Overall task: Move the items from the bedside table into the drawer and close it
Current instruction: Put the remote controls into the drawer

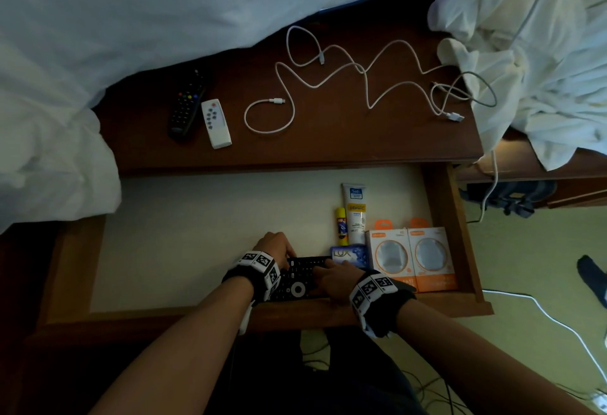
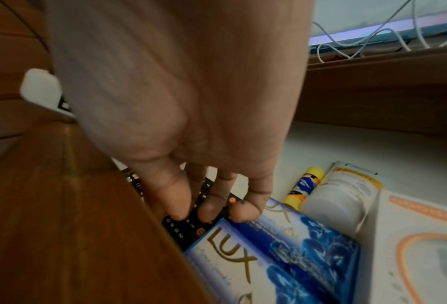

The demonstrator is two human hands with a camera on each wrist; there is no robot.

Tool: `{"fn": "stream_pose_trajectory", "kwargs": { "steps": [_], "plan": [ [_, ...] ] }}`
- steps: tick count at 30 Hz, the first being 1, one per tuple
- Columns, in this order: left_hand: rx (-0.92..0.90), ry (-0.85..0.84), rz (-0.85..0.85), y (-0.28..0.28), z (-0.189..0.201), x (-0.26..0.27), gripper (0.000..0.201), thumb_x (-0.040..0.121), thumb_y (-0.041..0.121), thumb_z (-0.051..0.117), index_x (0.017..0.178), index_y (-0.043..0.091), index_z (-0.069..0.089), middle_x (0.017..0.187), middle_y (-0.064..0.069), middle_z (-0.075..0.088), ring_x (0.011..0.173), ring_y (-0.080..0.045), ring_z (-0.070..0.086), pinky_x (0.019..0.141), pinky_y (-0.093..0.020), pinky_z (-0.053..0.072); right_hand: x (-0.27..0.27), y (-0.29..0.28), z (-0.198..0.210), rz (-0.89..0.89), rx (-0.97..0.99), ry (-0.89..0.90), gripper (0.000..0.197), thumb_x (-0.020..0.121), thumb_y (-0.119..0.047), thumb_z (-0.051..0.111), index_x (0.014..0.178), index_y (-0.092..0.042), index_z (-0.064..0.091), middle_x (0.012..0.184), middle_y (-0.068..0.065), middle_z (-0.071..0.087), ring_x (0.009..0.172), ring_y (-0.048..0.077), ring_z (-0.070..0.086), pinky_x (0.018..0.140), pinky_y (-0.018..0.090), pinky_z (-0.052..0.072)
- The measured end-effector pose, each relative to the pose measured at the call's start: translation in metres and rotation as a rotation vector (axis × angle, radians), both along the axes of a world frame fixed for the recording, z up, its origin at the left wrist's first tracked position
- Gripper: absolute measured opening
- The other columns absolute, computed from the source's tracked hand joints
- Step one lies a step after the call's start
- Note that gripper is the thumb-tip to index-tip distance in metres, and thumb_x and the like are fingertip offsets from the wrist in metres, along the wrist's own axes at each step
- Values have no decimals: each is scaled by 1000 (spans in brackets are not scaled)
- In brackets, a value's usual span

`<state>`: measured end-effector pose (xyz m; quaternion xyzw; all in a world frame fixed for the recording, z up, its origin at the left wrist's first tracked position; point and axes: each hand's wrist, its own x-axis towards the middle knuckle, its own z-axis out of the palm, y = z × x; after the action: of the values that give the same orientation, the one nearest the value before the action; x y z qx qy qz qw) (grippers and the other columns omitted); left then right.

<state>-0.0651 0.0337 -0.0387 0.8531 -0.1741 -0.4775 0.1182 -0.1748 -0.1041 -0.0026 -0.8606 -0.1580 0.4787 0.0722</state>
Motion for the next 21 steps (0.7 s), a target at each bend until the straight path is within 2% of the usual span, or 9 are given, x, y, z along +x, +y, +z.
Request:
{"fn": "stream_pose_trajectory", "kwargs": {
  "steps": [4, 7, 10, 12, 14, 16, 19, 21],
  "plan": [
    [4, -51, 29, -1, 2, -2, 45, 71, 3, 83, 114, 14, 72, 117, -11, 71, 106, -23, 68, 95, -33, 53, 0, -4, 1, 23, 15, 12, 38, 99, -23, 45, 134, -11, 50, 143, 8, 40, 126, 32, 38, 96, 49, 41],
    [1, -48, 51, -1, 4, -1, 39, 71, 2, 82, 108, 13, 74, 112, -11, 73, 101, -22, 69, 93, -33, 55, 4, -6, 3, -34, 33, 35, 38, 97, -20, 48, 134, -12, 52, 140, 8, 45, 128, 31, 40, 97, 48, 43],
    [-6, -19, 56, 1, 8, 1, 40, 71, 8, 84, 110, 12, 74, 112, -9, 73, 102, -21, 69, 95, -32, 54, 13, -8, 5, -135, 57, 56, 35, 96, -15, 49, 129, -13, 59, 130, 13, 57, 121, 32, 55, 96, 43, 50],
    [-34, -38, 94, 3, 17, 8, 41, 71, 16, 84, 111, 13, 73, 113, -7, 72, 103, -20, 68, 95, -34, 53, 24, -10, 11, -203, 76, 30, 36, 93, -9, 48, 127, -14, 61, 126, 15, 60, 115, 35, 59, 94, 44, 52],
    [-89, -109, 166, 5, 35, 25, 30, 74, 25, 82, 102, 17, 77, 106, -1, 74, 98, -18, 69, 91, -34, 55, 43, -13, 26, -310, 137, -67, 37, 92, -9, 47, 124, -20, 64, 128, 12, 60, 114, 33, 59, 95, 45, 52],
    [-153, -220, 260, 8, 61, 48, 15, 74, 34, 81, 84, 24, 78, 89, 7, 75, 85, -11, 69, 82, -30, 56, 69, -13, 45, -418, 216, -204, 34, 93, -12, 46, 117, -24, 68, 125, 7, 63, 112, 30, 60, 94, 44, 51],
    [-250, -441, 499, 14, 102, 87, 22, 65, 47, 81, 62, 28, 71, 68, 14, 70, 69, -7, 67, 68, -25, 55, 112, -5, 76, -512, 306, -436, 29, 93, -17, 47, 112, -23, 69, 119, 3, 67, 106, 27, 62, 88, 38, 51],
    [-308, -618, 672, 22, 122, 114, 22, 68, 45, 79, 63, 26, 70, 69, 10, 71, 69, -11, 68, 65, -25, 55, 141, 6, 91, -549, 354, -574, 30, 91, -16, 48, 113, -21, 68, 118, 5, 65, 106, 30, 61, 86, 39, 50]
  ]
}}
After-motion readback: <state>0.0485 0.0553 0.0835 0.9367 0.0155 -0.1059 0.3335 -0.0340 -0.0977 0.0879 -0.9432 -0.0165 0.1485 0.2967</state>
